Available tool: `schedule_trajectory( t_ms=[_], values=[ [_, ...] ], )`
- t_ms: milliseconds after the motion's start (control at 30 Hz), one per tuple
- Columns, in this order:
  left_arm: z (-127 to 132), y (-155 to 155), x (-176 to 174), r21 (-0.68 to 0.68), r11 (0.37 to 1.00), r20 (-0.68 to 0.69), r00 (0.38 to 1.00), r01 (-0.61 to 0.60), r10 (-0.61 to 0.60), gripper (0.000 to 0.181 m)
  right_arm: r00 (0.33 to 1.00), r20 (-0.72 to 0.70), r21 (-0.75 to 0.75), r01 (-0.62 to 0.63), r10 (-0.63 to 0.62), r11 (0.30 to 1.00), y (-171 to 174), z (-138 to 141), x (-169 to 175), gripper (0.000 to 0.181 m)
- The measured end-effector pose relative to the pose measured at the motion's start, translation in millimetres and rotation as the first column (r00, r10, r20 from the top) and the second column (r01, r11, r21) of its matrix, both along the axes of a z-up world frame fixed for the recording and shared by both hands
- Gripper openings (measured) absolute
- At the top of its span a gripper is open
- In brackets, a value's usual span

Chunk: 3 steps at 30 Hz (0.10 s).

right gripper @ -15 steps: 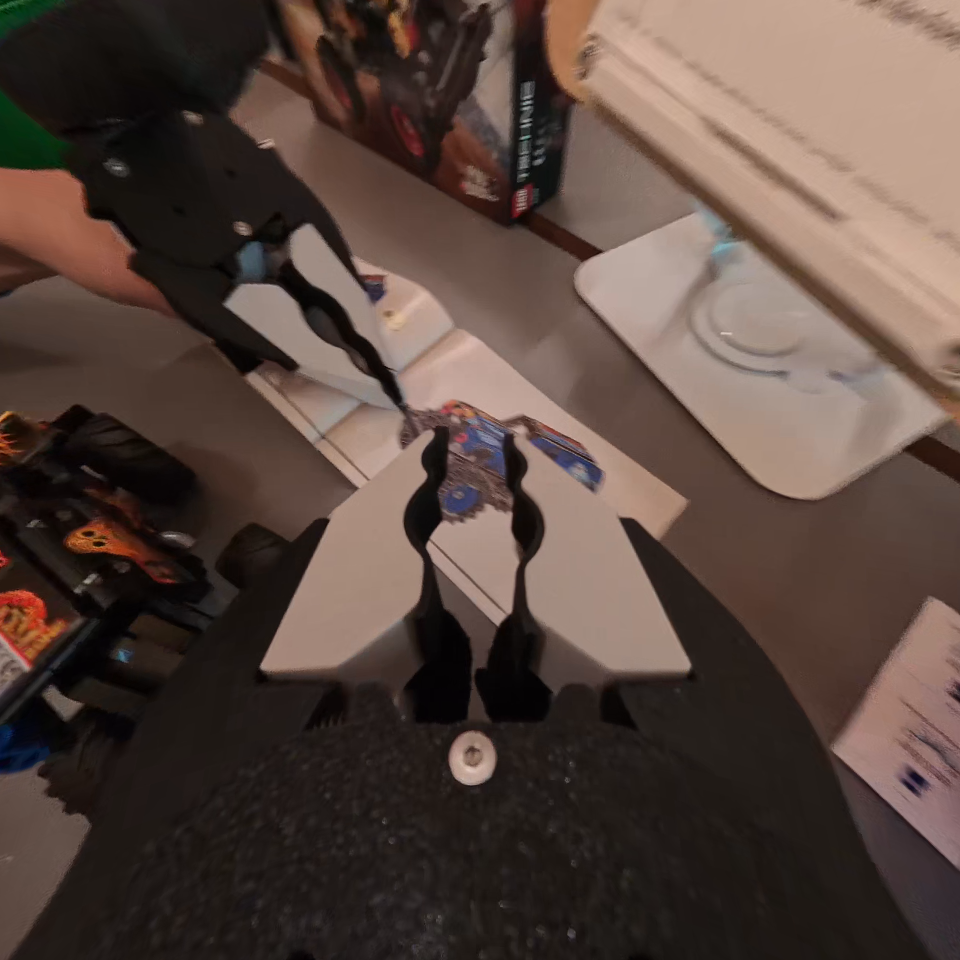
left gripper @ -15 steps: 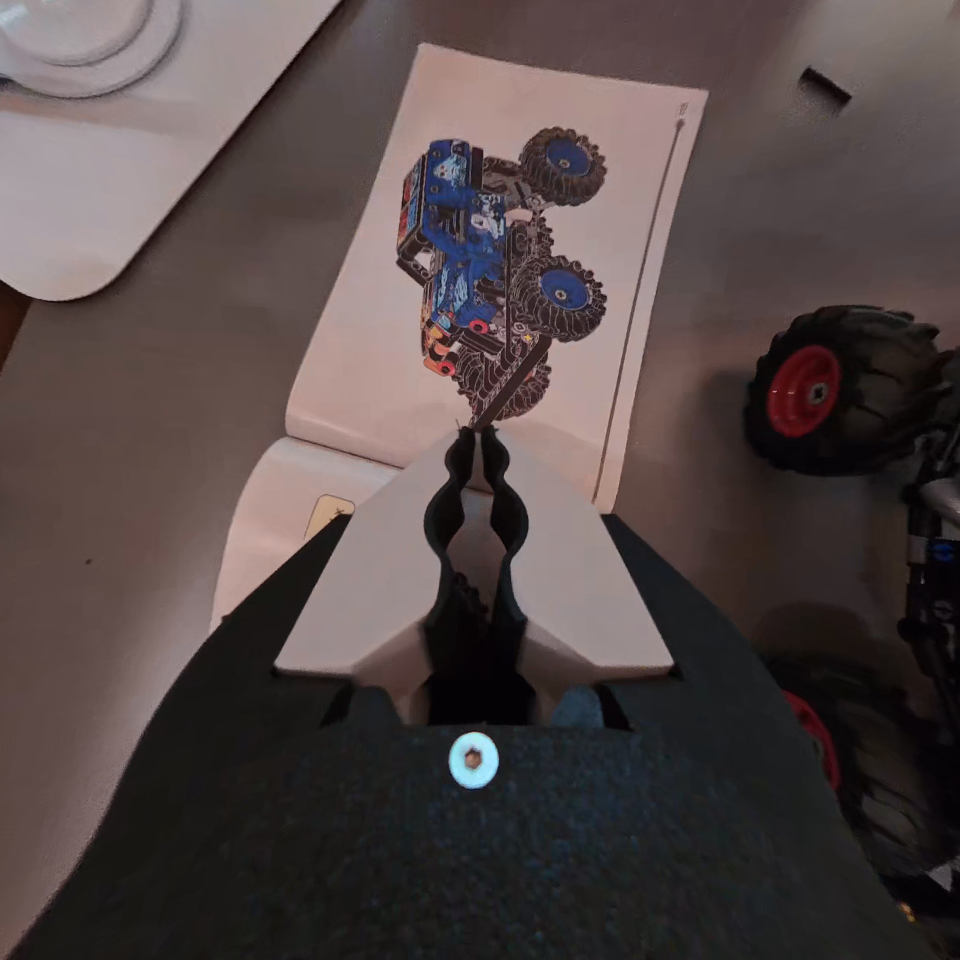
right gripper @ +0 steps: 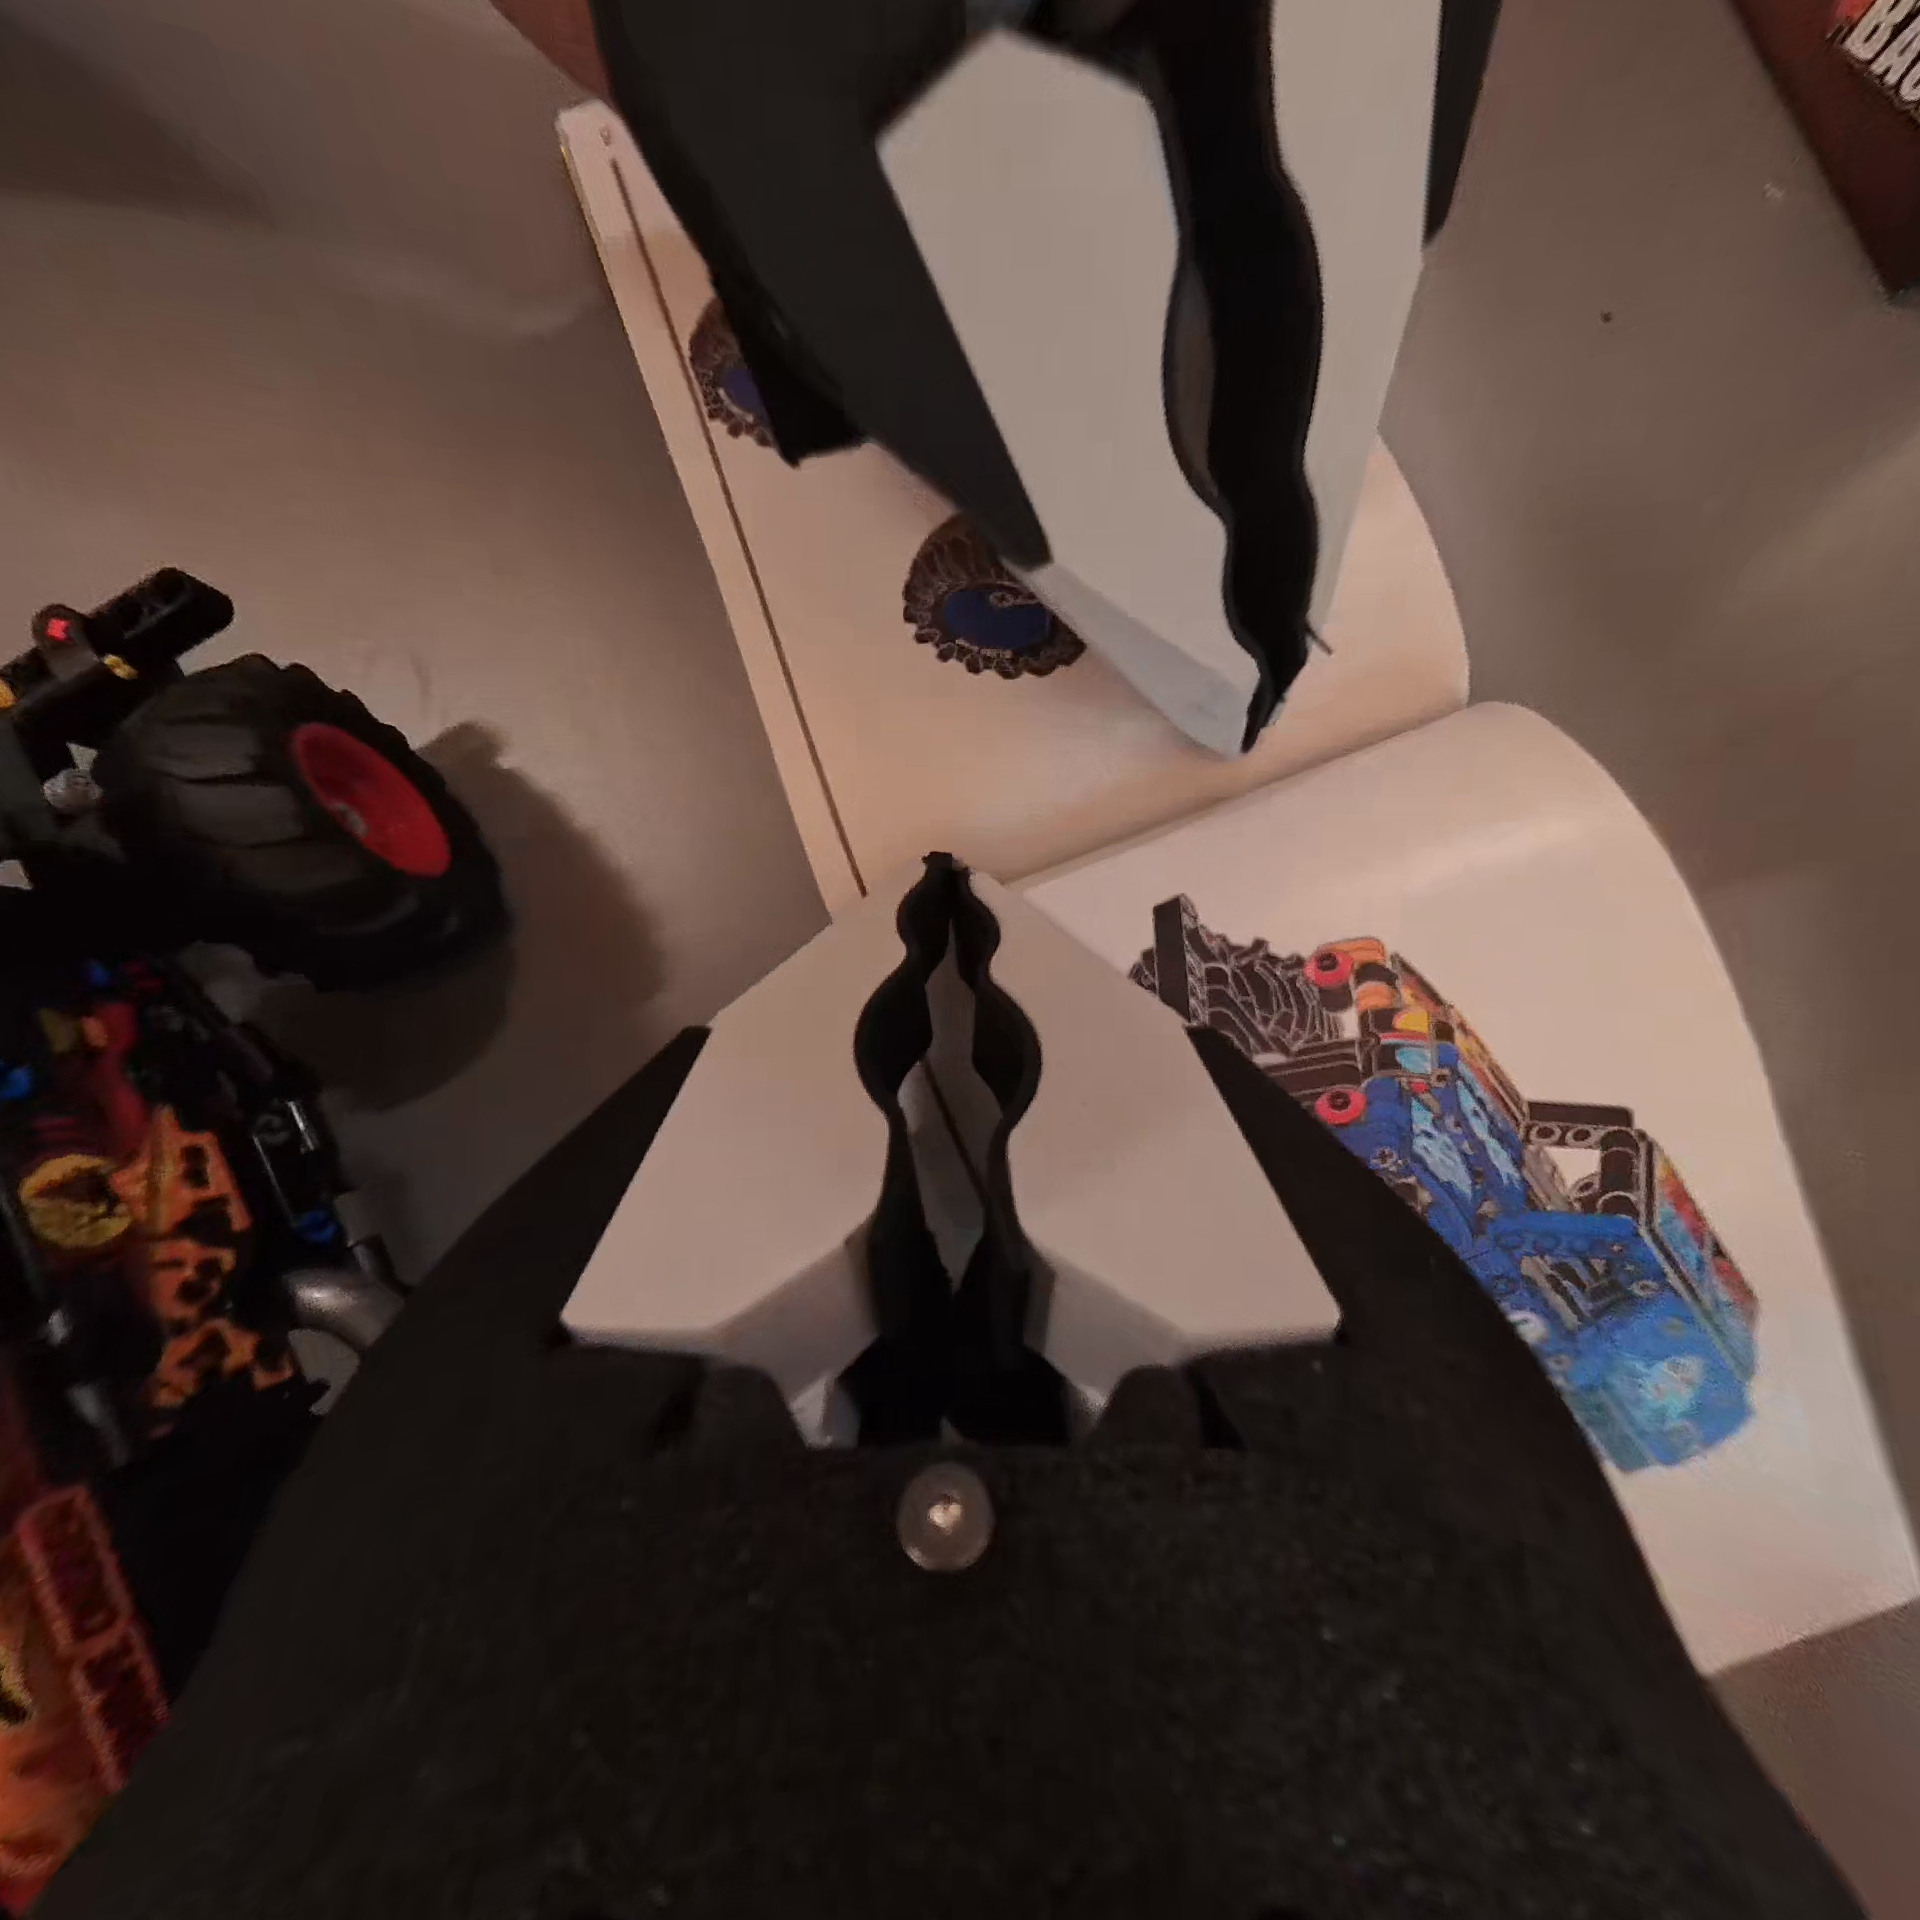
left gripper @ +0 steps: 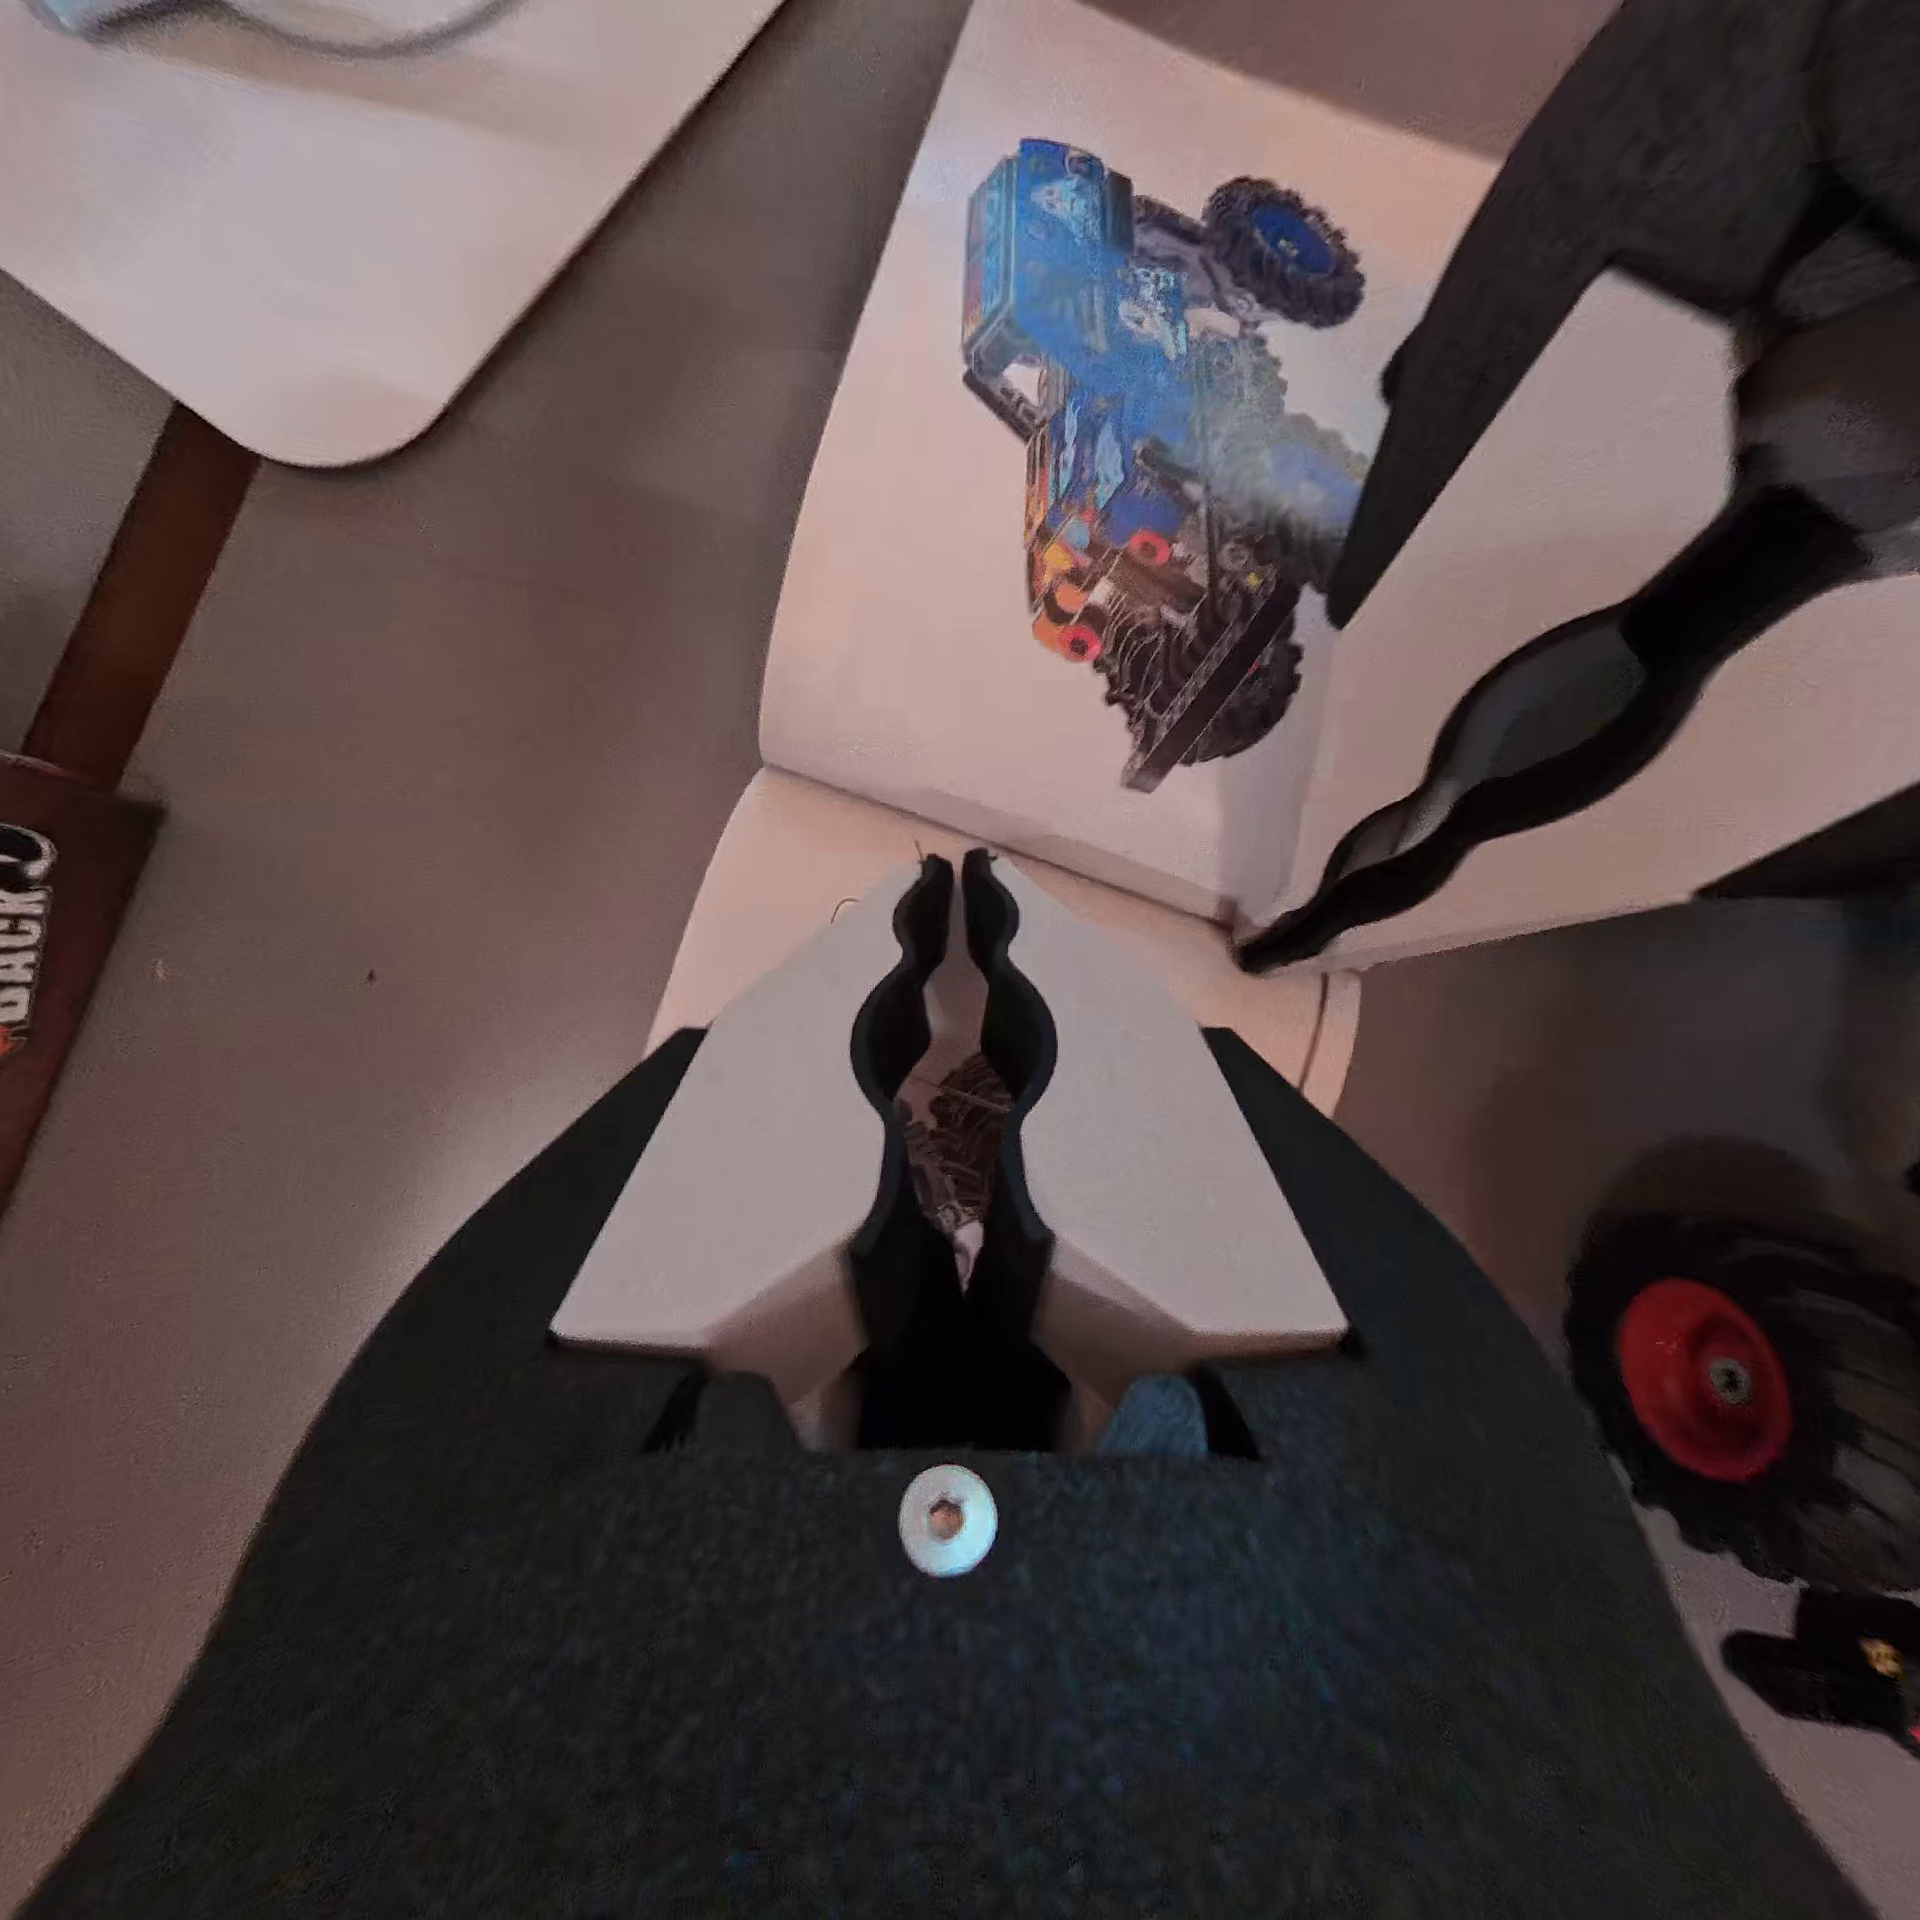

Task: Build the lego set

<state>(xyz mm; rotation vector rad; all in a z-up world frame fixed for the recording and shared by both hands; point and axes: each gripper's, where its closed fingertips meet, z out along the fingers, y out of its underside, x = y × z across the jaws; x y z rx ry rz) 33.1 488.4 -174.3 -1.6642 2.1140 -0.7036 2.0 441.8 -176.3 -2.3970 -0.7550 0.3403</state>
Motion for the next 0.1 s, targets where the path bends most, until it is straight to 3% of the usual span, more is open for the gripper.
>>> schedule_trajectory(
  t_ms=[33, 100],
  values=[
    [-3.8, 0.3, 1.0, 0.002, 1.000, 0.000, 1.000, 0.002, -0.002, 0.000, 1.000, -0.008, -0.006, 0.005, -0.005, 1.000, 0.5, -0.7, -0.6, 0.000],
    [-6.2, 2.0, 0.7, -0.018, 1.000, -0.009, 1.000, -0.014, 0.013, 0.000, 0.998, -0.052, -0.027, 0.021, -0.022, 0.999, 0.8, -2.0, -1.2, 0.000]
  ],
)
